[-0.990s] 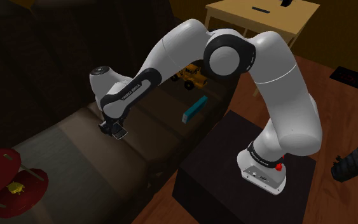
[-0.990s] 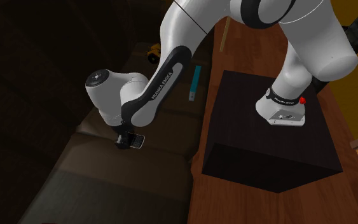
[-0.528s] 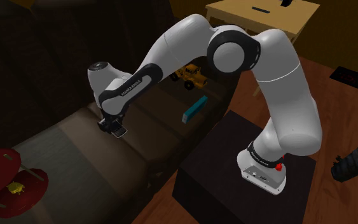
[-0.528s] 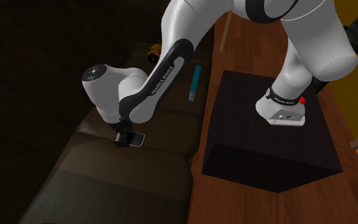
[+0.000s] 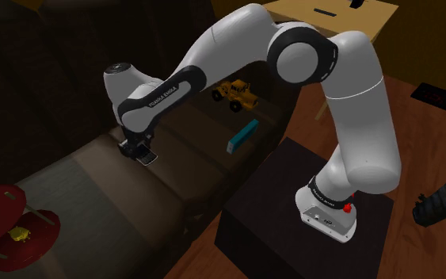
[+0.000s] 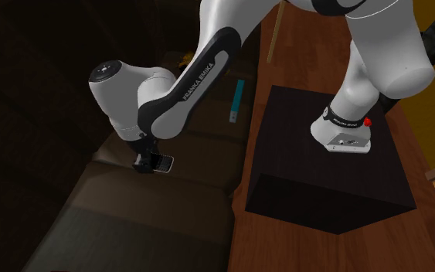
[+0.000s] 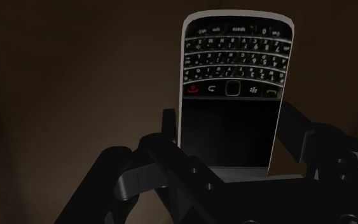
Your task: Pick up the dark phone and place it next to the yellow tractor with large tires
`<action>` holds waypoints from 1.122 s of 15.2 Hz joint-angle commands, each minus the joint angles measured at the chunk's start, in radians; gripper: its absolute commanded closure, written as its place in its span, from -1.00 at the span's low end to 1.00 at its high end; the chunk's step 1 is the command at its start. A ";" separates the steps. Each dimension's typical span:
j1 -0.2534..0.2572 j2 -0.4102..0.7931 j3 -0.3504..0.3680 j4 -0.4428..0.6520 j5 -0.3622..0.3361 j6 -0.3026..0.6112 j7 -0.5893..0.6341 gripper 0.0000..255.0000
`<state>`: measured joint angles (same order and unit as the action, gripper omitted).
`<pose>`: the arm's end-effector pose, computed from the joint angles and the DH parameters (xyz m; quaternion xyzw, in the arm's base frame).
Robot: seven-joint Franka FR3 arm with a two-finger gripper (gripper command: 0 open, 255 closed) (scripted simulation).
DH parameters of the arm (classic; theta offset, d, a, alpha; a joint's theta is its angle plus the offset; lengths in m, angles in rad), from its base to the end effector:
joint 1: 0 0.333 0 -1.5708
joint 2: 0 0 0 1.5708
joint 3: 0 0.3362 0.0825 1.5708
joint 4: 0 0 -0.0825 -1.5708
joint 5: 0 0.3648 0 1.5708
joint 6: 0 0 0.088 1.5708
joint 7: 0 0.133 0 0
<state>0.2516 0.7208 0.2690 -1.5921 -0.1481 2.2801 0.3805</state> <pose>0.6179 0.3175 0.2231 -0.9957 -0.0866 0.0158 0.0282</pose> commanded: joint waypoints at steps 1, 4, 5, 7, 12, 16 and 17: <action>-0.004 -0.018 0.003 -0.002 0.004 -0.016 -0.003 1.00; -0.007 -0.043 0.008 -0.001 0.010 -0.042 -0.004 1.00; -0.009 -0.051 0.010 0.000 0.012 -0.051 -0.005 1.00; -0.011 -0.067 0.013 0.004 0.016 -0.070 -0.006 1.00; -0.015 -0.103 0.020 0.015 0.026 -0.117 -0.010 1.00; -0.018 -0.130 0.025 0.029 0.033 -0.157 -0.012 1.00; -0.019 -0.136 0.027 0.033 0.035 -0.167 -0.013 1.00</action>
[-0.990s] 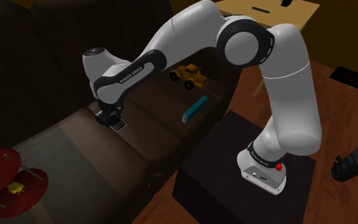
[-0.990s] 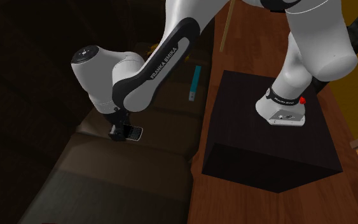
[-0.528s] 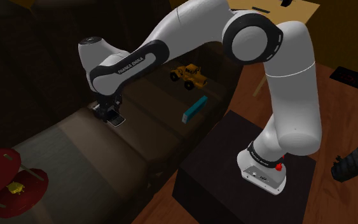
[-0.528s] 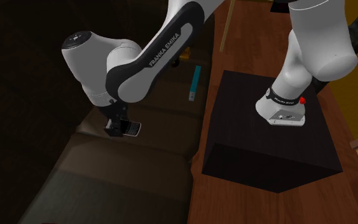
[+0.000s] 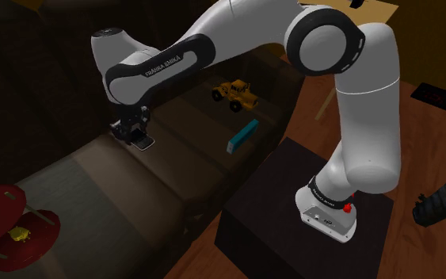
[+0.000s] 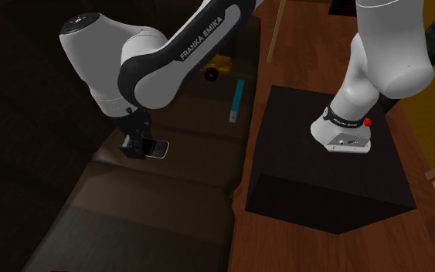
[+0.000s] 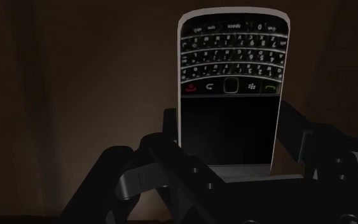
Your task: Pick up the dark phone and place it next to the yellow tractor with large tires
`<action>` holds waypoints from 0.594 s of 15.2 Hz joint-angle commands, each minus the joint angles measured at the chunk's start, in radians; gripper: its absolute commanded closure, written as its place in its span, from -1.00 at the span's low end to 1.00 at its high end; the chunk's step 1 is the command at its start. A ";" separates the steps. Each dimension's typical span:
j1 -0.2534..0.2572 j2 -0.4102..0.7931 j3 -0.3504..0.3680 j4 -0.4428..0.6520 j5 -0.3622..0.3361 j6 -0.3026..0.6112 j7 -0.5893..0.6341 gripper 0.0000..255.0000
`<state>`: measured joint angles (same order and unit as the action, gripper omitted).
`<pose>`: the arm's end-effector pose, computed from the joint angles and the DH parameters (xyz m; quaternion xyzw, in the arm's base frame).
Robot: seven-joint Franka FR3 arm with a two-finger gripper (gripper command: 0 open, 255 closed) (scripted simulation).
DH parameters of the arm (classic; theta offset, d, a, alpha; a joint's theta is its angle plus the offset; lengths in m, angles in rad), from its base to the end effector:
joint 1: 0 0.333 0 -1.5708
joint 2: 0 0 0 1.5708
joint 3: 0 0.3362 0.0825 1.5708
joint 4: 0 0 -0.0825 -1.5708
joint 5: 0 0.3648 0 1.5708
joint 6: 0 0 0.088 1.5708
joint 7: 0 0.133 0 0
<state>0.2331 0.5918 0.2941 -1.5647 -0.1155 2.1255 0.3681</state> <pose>0.6144 0.3147 0.3107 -0.9957 -0.0865 0.0159 0.0282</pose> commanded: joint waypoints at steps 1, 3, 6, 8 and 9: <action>-0.001 -0.013 0.003 0.010 0.004 -0.023 -0.001 1.00; -0.002 -0.025 0.005 0.019 0.007 -0.044 -0.002 1.00; -0.003 -0.041 0.008 0.035 0.012 -0.075 -0.003 1.00; -0.004 -0.051 0.010 0.047 0.015 -0.097 -0.004 1.00; -0.004 -0.056 0.011 0.054 0.016 -0.108 -0.004 1.00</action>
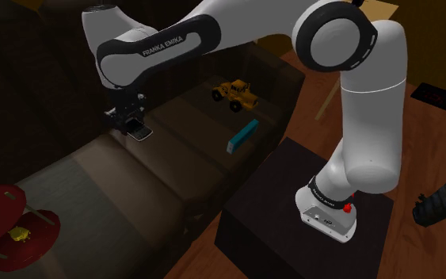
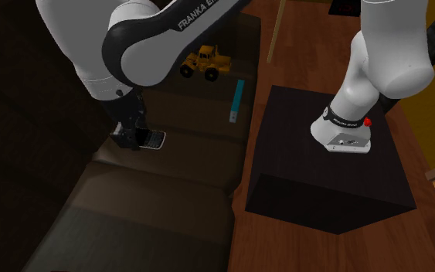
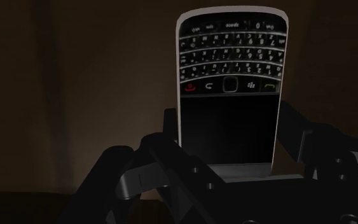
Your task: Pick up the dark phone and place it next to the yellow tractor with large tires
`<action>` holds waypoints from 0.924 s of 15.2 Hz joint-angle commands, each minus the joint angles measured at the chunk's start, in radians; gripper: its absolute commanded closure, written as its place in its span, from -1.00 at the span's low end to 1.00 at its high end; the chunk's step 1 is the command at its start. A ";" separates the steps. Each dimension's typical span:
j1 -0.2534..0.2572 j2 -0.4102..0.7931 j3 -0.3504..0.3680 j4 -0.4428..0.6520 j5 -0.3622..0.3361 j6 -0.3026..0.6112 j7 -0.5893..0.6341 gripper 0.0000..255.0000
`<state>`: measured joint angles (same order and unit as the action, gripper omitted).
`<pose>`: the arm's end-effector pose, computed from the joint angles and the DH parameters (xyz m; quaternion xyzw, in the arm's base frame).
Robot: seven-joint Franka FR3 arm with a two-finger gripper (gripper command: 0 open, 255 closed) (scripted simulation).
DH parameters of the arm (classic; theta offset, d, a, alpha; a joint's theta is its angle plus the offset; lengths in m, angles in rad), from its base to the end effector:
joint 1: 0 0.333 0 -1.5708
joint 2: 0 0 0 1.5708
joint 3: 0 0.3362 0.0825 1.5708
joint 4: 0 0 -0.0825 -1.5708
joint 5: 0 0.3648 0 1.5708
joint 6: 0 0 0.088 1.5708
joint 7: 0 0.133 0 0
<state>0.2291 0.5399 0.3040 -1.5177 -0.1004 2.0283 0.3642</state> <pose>0.6125 0.3145 0.3586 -0.9957 -0.0864 0.0158 0.0283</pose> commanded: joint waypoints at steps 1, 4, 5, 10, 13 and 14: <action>0.000 -0.009 0.002 0.013 0.003 -0.022 -0.001 1.00; -0.001 -0.020 0.004 0.031 0.006 -0.051 -0.002 1.00; -0.021 -0.052 0.004 -0.019 0.015 -0.033 -0.019 1.00; -0.112 -0.199 -0.003 -0.234 0.059 0.037 -0.115 1.00; -0.161 -0.276 -0.014 -0.341 0.086 0.067 -0.181 1.00; -0.176 -0.300 -0.018 -0.373 0.095 0.076 -0.203 1.00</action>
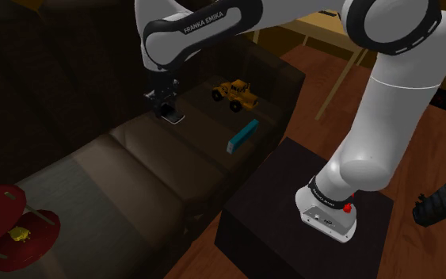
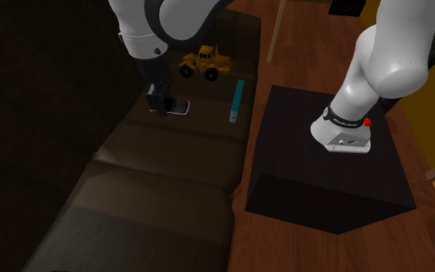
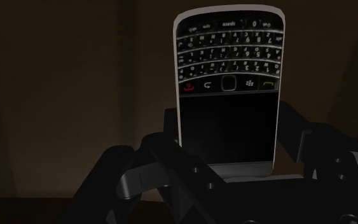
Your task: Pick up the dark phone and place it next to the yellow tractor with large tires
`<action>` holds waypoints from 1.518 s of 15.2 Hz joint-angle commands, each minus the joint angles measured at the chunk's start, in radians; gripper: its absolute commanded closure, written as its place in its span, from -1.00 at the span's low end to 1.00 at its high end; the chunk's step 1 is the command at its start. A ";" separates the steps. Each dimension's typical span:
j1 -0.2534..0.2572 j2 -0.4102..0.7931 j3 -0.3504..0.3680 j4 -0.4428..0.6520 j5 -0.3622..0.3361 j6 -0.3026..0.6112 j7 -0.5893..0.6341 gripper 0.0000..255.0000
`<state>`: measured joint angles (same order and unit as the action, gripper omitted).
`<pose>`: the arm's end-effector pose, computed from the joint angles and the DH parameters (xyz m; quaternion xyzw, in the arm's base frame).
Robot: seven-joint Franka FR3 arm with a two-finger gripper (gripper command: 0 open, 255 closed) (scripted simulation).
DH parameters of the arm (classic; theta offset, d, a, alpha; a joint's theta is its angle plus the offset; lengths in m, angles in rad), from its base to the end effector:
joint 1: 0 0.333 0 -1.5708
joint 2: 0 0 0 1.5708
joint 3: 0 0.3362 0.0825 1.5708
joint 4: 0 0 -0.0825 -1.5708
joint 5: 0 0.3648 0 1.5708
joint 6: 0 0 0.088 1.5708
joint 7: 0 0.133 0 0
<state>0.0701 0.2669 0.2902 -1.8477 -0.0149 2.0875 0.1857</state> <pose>0.5718 0.2035 0.3883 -0.9957 -0.0863 0.0161 0.0281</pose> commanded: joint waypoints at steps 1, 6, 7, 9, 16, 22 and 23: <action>-0.032 -0.051 -0.010 -0.074 0.018 0.024 -0.048 1.00; -0.101 -0.157 -0.046 -0.210 0.054 0.053 -0.169 1.00; -0.114 -0.176 -0.055 -0.234 0.060 0.057 -0.194 1.00; -0.139 -0.211 -0.075 -0.278 0.070 0.063 -0.243 1.00; -0.223 -0.309 -0.156 -0.394 0.085 0.074 -0.418 1.00; -0.294 -0.358 -0.237 -0.450 0.076 0.073 -0.566 1.00; -0.307 -0.363 -0.251 -0.455 0.074 0.072 -0.591 1.00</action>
<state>-0.2250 -0.0874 0.0521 -2.2998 0.0610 2.1660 -0.3802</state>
